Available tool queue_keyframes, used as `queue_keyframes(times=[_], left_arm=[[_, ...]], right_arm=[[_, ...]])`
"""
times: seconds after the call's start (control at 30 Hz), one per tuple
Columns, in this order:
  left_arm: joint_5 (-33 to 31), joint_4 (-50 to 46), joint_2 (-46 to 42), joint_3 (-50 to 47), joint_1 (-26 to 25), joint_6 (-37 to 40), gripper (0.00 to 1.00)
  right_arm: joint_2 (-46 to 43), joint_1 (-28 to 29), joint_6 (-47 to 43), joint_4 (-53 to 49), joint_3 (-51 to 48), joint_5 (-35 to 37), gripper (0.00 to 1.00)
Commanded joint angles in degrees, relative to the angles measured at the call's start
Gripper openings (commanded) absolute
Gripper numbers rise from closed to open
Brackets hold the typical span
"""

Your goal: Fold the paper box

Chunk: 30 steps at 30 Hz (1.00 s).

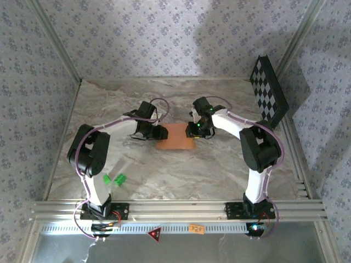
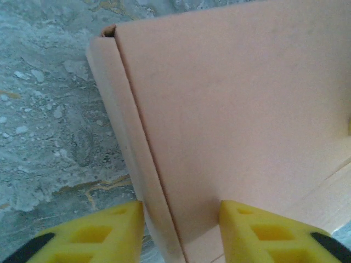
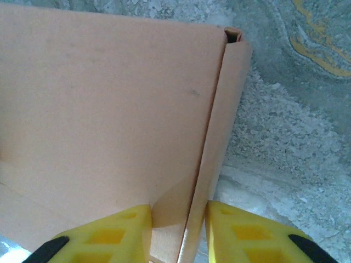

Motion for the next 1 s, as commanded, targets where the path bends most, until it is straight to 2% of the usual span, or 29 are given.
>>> queue_keyframes(times=[0.0, 0.17, 0.27, 0.3, 0.4, 0.5, 0.63, 0.97], left_arm=[[2.62, 1.5, 1.83, 0.1, -0.75, -0.47, 0.35], [3.94, 2.72, 2.47, -0.05, -2.15, -1.3, 0.23], [4.03, 3.31, 1.8, -0.8, -2.23, -1.75, 0.22], [3.7, 3.0, 1.22, -0.85, -2.16, -1.69, 0.24], [1.94, 0.74, -1.7, -0.09, -1.54, -0.82, 0.37], [1.47, -0.88, -3.61, 1.47, 0.09, 0.04, 0.44], [1.38, -2.19, -3.32, 4.42, 1.95, 1.24, 0.49], [3.68, -5.7, 6.07, 14.05, 4.15, 3.77, 0.5]], right_arm=[[2.6, 1.17, 0.26, 0.2, 0.45, -0.64, 0.24], [3.35, 2.28, 1.34, 1.47, 0.19, -2.05, 0.12], [2.85, 2.49, 1.39, 1.09, 0.03, -1.8, 0.09], [2.53, 2.4, 1.23, 0.43, 0.24, -1.46, 0.11], [0.7, 1.93, 0.34, -1.7, 1.32, 0.9, 0.26], [-1.15, 0.71, -0.31, -4.11, 3.01, 1.89, 0.34], [-0.17, -1.0, -1.68, -5.9, 6.83, 2.15, 0.38], [8.18, -3.3, -3.38, -8.84, 15.79, 2.04, 0.4]])
